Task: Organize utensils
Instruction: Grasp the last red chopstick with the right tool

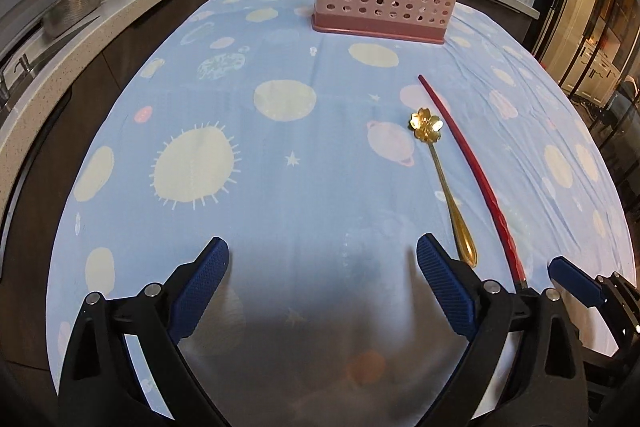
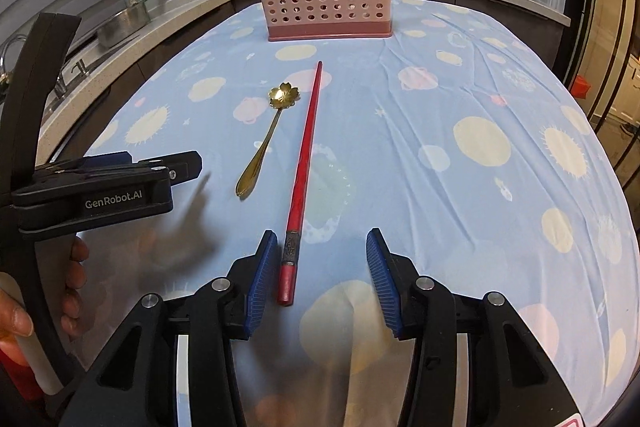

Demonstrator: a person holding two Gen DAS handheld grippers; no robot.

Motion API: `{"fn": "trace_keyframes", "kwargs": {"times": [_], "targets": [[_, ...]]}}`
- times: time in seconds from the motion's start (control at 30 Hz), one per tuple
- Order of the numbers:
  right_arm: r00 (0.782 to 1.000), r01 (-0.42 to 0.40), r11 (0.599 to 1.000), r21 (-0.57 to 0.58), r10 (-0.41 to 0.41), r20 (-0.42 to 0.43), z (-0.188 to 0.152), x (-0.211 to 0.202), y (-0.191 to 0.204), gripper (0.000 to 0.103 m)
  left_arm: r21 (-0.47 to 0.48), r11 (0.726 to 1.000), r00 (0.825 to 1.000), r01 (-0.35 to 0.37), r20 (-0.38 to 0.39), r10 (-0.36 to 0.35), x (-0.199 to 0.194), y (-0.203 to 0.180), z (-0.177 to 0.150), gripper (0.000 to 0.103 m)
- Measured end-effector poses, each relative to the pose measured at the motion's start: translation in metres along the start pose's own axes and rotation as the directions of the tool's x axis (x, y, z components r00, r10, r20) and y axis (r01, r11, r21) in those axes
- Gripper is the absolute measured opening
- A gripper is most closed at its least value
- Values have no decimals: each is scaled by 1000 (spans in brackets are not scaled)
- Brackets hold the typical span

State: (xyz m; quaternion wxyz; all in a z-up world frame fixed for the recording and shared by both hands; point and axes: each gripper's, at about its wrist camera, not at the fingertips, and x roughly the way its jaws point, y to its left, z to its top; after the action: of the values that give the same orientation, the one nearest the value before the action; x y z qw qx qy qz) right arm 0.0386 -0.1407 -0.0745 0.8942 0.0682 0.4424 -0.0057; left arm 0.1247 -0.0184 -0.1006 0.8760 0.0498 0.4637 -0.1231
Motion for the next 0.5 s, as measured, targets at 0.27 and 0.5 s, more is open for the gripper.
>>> {"fn": "trace_keyframes", "kwargs": {"times": [0.27, 0.5], "targets": [[999, 38, 998, -48, -37, 32, -5, 1, 10, 45, 11, 1000, 1000, -8, -12, 9, -1, 2, -14, 93], [997, 63, 996, -63, -60, 54, -8, -1, 6, 21, 30, 1000, 1000, 4, -17, -3, -3, -5, -17, 95]]}}
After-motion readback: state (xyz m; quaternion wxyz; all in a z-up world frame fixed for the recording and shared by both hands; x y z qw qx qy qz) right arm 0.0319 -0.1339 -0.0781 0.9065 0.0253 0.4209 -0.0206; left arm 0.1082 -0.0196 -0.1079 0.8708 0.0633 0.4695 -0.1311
